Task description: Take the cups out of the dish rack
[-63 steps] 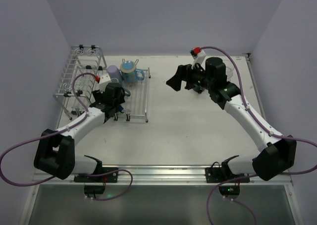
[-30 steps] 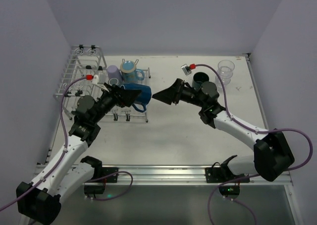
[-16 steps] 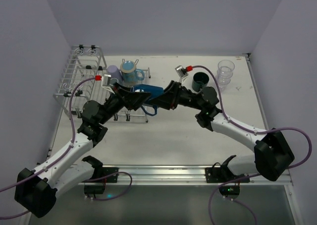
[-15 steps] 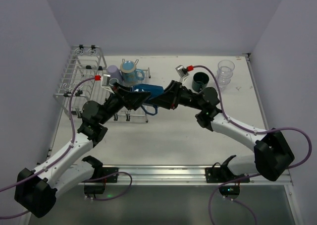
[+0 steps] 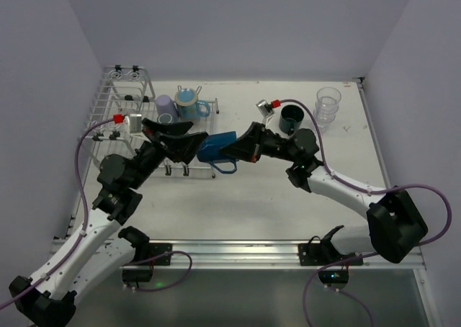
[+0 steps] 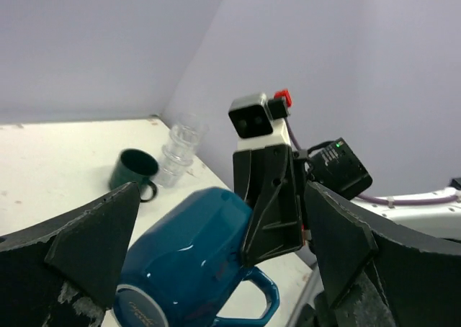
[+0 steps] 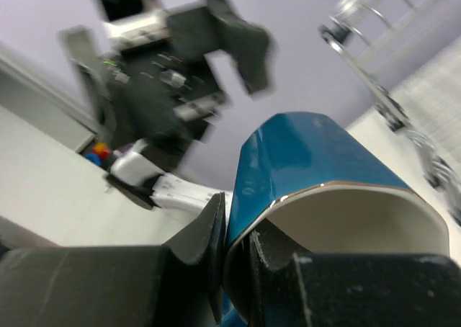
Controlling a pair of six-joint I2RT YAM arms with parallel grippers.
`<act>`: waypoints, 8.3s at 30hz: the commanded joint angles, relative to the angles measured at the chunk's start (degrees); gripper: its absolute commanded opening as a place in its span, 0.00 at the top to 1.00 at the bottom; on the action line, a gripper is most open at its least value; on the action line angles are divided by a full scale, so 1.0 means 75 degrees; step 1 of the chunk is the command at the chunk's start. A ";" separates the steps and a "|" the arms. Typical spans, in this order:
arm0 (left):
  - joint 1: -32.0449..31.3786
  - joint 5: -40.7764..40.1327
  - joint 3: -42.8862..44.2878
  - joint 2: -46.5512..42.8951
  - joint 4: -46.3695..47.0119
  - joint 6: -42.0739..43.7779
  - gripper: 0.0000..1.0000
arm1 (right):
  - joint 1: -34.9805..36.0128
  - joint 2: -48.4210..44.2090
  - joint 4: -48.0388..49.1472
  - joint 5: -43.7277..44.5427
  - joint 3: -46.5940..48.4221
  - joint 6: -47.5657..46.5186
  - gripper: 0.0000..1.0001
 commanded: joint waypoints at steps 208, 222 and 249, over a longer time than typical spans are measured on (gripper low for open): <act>0.0408 -0.1052 0.0865 -0.0246 -0.5372 0.4365 0.00 | -0.4044 0.2006 -1.1043 0.7386 0.3706 -0.6925 1.00; 0.0408 -0.1707 0.1040 0.0153 -0.5407 0.4260 0.00 | -0.4068 0.2675 -1.1747 0.7386 0.3975 -0.7042 0.79; 0.0443 -0.6078 0.4414 0.5378 -0.3732 0.2138 0.00 | -0.2908 -0.2106 -0.9368 0.4422 0.2077 -0.6046 0.01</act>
